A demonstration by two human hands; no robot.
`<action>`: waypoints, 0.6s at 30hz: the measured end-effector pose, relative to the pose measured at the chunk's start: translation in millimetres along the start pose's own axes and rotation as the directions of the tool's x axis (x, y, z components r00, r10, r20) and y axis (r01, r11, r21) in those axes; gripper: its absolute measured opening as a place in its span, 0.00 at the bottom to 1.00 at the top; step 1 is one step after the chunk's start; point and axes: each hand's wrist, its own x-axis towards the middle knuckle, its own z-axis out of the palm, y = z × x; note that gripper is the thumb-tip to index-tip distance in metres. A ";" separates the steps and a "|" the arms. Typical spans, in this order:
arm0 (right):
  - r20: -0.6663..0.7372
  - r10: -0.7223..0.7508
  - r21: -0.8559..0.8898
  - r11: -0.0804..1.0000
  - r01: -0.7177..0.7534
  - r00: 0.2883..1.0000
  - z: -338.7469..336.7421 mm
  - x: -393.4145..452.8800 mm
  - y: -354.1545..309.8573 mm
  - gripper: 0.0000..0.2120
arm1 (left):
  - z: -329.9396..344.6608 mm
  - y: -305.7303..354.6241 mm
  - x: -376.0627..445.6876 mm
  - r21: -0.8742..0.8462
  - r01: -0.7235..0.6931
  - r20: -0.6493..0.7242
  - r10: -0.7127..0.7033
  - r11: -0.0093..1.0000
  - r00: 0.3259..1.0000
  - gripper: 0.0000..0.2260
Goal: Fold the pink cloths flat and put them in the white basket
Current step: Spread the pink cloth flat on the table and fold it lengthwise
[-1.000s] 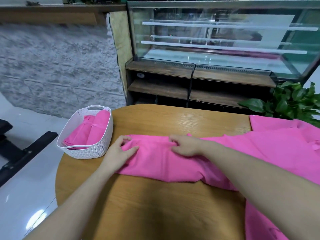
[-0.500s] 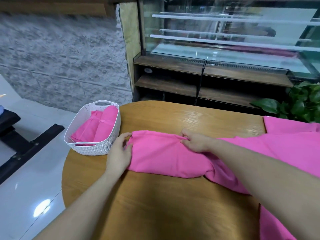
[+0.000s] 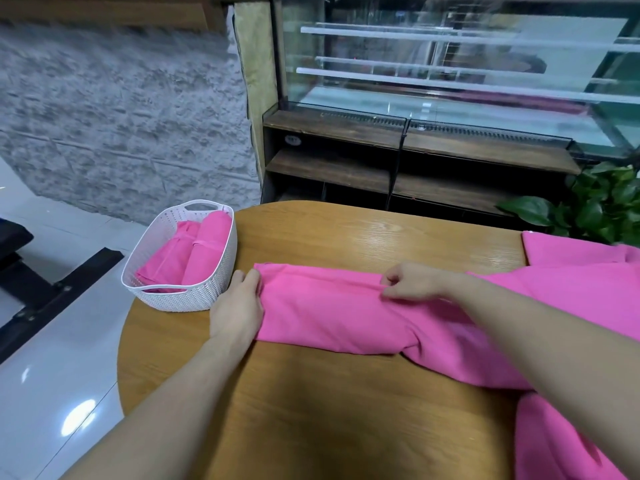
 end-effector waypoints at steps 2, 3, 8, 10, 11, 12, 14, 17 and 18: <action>-0.052 -0.039 -0.014 0.999 0.038 0.998 4.2 -2.3 6.8 0.07 | -1.7 1.1 -0.1 -0.020 0.016 0.001 -0.016 1.000 1.000 0.03; -0.103 -0.046 -0.013 0.999 0.045 0.994 4.7 -4.2 7.7 0.08 | -3.6 3.4 -0.2 -0.035 0.027 -0.010 -0.027 0.999 1.000 0.02; -0.212 -0.041 -0.016 0.999 0.039 0.976 8.7 -1.0 3.6 0.11 | -4.7 7.3 -11.9 -0.005 0.028 -0.053 -0.029 1.000 0.998 0.11; -0.213 -0.043 -0.059 0.998 0.031 0.976 7.9 1.2 2.3 0.12 | 0.2 4.7 -16.1 0.069 -0.064 -0.035 0.067 0.996 0.997 0.07; -0.214 -0.044 -0.078 0.997 0.027 0.976 7.4 2.3 2.1 0.12 | 0.8 4.1 -15.7 0.100 -0.090 -0.026 0.093 0.991 0.995 0.06; -0.216 -0.040 -0.090 0.996 0.021 0.976 6.2 1.7 1.9 0.12 | 0.9 4.0 -12.8 0.130 -0.102 -0.013 0.104 0.986 0.994 0.05; -0.220 -0.025 -0.070 0.997 0.010 0.975 3.6 -1.2 5.8 0.14 | -0.1 6.1 -5.8 0.194 -0.113 0.029 0.110 0.975 0.994 0.08; -0.174 0.009 -0.017 1.000 -0.012 0.985 -0.3 -12.2 19.8 0.14 | -0.6 4.7 1.9 0.313 -0.157 0.052 0.148 0.937 0.988 0.11; -0.152 0.018 -0.027 0.999 -0.022 0.988 -1.4 -17.5 25.7 0.14 | -0.6 5.3 2.4 0.363 -0.183 0.036 0.183 0.914 0.983 0.11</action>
